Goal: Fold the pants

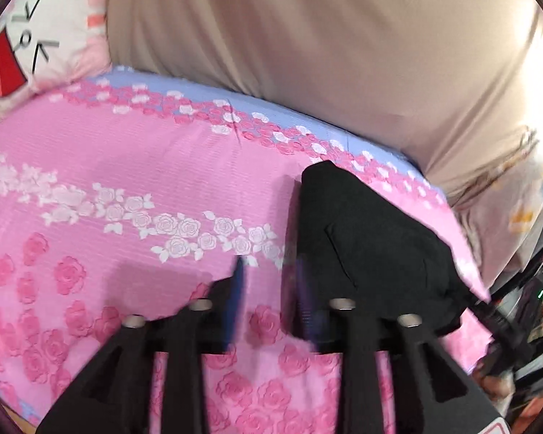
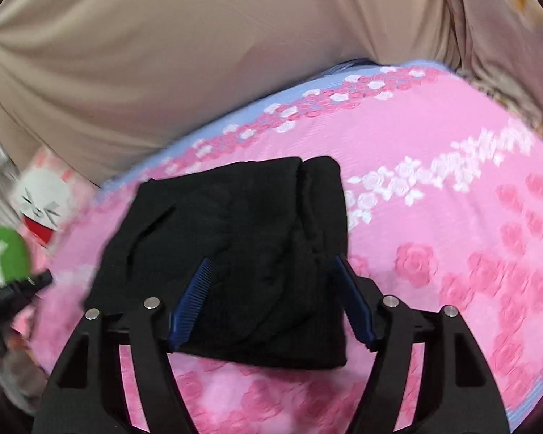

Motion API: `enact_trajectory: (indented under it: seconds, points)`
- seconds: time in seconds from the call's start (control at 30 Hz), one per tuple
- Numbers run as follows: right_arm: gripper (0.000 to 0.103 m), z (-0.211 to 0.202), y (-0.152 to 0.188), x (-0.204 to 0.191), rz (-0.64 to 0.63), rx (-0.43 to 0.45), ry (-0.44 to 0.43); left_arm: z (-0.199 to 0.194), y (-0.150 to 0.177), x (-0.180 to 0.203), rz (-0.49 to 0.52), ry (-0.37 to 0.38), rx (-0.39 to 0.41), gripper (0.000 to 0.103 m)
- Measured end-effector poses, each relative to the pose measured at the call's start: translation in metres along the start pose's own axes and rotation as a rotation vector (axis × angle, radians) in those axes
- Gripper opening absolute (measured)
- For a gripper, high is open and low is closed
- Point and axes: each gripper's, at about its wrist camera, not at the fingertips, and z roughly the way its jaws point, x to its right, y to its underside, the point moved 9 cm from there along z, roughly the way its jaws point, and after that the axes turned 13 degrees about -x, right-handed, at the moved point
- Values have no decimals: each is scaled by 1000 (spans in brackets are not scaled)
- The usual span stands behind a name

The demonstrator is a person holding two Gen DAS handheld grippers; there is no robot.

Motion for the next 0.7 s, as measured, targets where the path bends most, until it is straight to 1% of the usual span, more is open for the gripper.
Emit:
enact_trajectory:
  seconds: [0.03,0.07,0.1,0.13,0.17,0.2,0.23,0.3,0.37,0.4,0.43,0.47,0.5,0.53,0.57,0.6,0.63,0.7]
  points:
    - [67,1,0,0,-10,-11,7,2,5,10,34,-3,3,58]
    - [67,3,0,1,-17,-19,29,5,5,16,51,4,2,72]
    - [67,6,-1,3,-18,-27,46,10,6,24,68,17,2,83]
    - [69,8,-1,6,-10,-33,44,19,6,30,71,27,-4,86]
    - [70,9,0,8,2,-32,40,26,4,30,65,33,-16,87]
    - [76,9,-1,14,26,-24,48,39,5,32,47,45,-49,87]
    - [79,9,0,20,44,-17,60,47,6,32,23,69,-73,87]
    - [89,11,4,29,70,-19,65,68,8,31,-37,125,-135,87]
    - [89,20,7,32,91,-52,13,93,11,29,-95,172,-200,87]
    - [86,26,9,33,108,-71,-36,103,12,29,-117,199,-221,88]
    - [71,31,11,31,117,-88,-73,103,8,31,-114,214,-197,88]
    - [62,36,13,27,122,-111,-120,103,7,35,-101,229,-199,67]
    - [58,36,12,25,118,-105,-112,103,5,42,-81,279,-217,47]
    - [49,35,11,20,93,-100,-94,99,3,44,-85,278,-211,40]
    - [46,31,9,13,65,-94,-81,92,-1,46,-67,258,-188,25]
    - [43,26,8,7,48,-82,-70,83,-2,48,-42,243,-167,22]
    - [41,21,6,0,28,-70,-68,68,-3,49,-26,234,-140,21]
    - [40,11,6,-19,-10,-61,-115,47,-2,45,-15,211,-108,21]
